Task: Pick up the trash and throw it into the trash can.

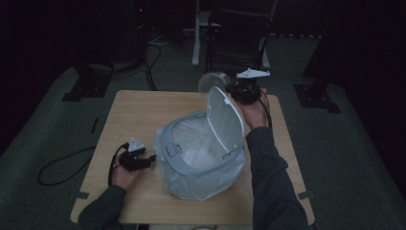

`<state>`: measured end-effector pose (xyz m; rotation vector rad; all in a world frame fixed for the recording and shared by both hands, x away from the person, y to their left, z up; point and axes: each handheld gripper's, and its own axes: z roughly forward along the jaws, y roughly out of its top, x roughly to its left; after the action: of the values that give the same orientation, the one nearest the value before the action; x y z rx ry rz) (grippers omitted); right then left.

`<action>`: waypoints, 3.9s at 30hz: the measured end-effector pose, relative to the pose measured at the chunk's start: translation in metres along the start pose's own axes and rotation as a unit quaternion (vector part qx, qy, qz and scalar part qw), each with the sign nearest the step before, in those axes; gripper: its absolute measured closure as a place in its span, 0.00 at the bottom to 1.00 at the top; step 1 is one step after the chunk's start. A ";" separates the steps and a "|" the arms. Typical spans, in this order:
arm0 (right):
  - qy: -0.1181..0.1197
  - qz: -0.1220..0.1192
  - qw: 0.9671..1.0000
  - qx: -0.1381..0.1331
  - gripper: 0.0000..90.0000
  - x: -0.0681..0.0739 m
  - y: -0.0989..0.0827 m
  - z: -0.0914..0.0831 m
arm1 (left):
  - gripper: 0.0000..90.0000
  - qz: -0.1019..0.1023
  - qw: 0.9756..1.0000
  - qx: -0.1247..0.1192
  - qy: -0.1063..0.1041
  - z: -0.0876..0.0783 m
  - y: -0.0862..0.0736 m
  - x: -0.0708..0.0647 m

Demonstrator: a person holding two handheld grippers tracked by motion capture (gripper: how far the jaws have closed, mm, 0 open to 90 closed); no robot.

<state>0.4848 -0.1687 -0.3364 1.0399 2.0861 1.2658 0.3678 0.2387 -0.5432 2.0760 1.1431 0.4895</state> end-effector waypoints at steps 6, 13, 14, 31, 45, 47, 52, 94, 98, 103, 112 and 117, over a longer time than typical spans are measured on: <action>0.009 -0.005 1.000 -0.009 0.93 0.004 0.023 0.002 | 0.45 -0.005 1.000 -0.003 -0.002 0.000 0.000 0.000; 0.021 -0.016 1.000 -0.013 0.93 0.010 0.039 0.003 | 0.45 -0.002 1.000 -0.001 -0.004 0.000 0.000 0.001; 0.019 -0.019 1.000 -0.013 0.93 0.011 0.041 0.003 | 0.45 -0.001 1.000 -0.001 -0.004 0.000 0.000 0.001; 0.046 -0.031 0.998 -0.042 0.93 0.018 0.074 -0.018 | 0.45 -0.004 1.000 -0.002 -0.008 0.000 0.000 0.002; 0.093 -0.046 0.992 -0.069 0.93 0.032 0.087 -0.034 | 0.45 -0.006 1.000 -0.003 -0.009 0.001 0.001 0.002; 0.097 -0.046 0.992 -0.070 0.93 0.032 0.087 -0.036 | 0.45 -0.006 1.000 -0.003 -0.009 0.001 0.001 0.002; 0.115 -0.045 0.989 -0.082 0.93 0.033 0.092 -0.046 | 0.45 -0.004 1.000 -0.002 -0.009 0.001 0.001 0.002; 0.212 -0.105 0.968 -0.082 0.93 0.076 0.090 -0.098 | 0.45 -0.003 1.000 -0.002 -0.008 0.001 0.001 0.002; 0.216 -0.102 0.967 -0.085 0.93 0.075 0.088 -0.103 | 0.45 -0.005 1.000 -0.002 -0.009 0.001 0.000 0.002; 0.220 -0.102 0.966 -0.085 0.93 0.073 0.085 -0.108 | 0.45 -0.004 1.000 -0.003 -0.008 0.001 0.001 0.002; 0.233 -0.107 0.963 -0.082 0.93 0.076 0.080 -0.113 | 0.45 -0.007 1.000 -0.004 -0.010 0.001 0.000 0.002; 0.236 -0.111 0.962 -0.080 0.93 0.077 0.077 -0.115 | 0.45 -0.006 1.000 -0.003 -0.010 0.001 0.000 0.002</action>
<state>0.3833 -0.1448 -0.2173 0.4414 2.3082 1.6508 0.3696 0.2402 -0.5434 2.0625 1.1407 0.4661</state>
